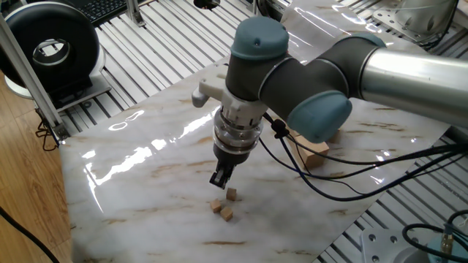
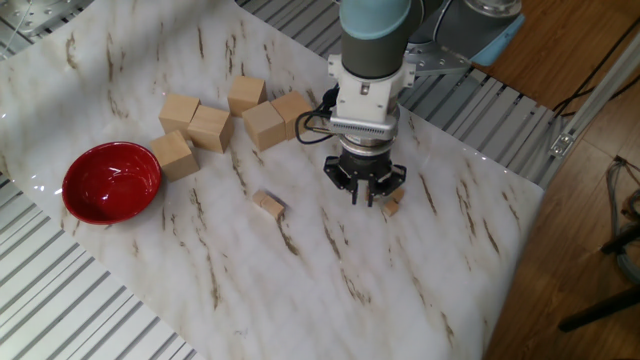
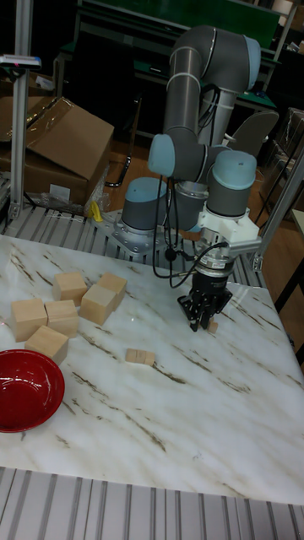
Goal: Stack the blocks into a pyramid shape
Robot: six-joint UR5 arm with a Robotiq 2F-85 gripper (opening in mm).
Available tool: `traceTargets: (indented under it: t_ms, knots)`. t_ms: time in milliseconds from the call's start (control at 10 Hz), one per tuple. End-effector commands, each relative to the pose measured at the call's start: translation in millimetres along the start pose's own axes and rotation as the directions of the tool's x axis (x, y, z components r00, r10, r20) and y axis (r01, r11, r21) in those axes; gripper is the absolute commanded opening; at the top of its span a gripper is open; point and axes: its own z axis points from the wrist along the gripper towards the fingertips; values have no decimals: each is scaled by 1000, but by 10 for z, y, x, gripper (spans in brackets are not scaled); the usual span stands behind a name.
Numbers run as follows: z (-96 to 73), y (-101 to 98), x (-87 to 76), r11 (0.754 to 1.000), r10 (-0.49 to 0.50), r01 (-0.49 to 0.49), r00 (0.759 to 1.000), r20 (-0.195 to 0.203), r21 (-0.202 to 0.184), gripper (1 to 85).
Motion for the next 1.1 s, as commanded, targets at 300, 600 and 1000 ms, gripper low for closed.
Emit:
traceTargets:
  t_ms: [300,600,1000]
  knots:
    - [82,-4,-46,1000,3,-3,1000,28,-8,287]
    - [92,-9,-35,1000,22,-21,999,24,-7,180]
    - [92,-9,-70,1000,1,0,999,37,-7,247]
